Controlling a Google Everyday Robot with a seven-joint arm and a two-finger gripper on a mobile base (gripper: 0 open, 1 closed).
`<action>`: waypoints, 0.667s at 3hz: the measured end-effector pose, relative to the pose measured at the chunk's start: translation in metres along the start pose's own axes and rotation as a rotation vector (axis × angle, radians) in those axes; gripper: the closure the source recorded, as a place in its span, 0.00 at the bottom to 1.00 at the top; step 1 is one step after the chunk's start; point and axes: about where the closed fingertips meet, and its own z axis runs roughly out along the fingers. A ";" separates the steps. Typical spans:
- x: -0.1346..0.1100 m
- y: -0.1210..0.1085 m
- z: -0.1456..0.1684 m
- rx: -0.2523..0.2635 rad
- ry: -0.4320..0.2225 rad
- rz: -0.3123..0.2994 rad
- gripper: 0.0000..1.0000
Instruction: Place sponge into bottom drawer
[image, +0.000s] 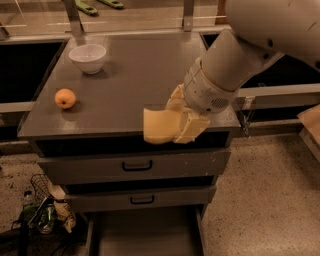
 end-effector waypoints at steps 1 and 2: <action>0.014 0.013 0.032 -0.006 0.049 -0.025 1.00; 0.014 0.013 0.032 -0.006 0.049 -0.025 1.00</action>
Offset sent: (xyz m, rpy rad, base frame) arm -0.0033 -0.0001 -0.0267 -0.0386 -0.0132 0.0118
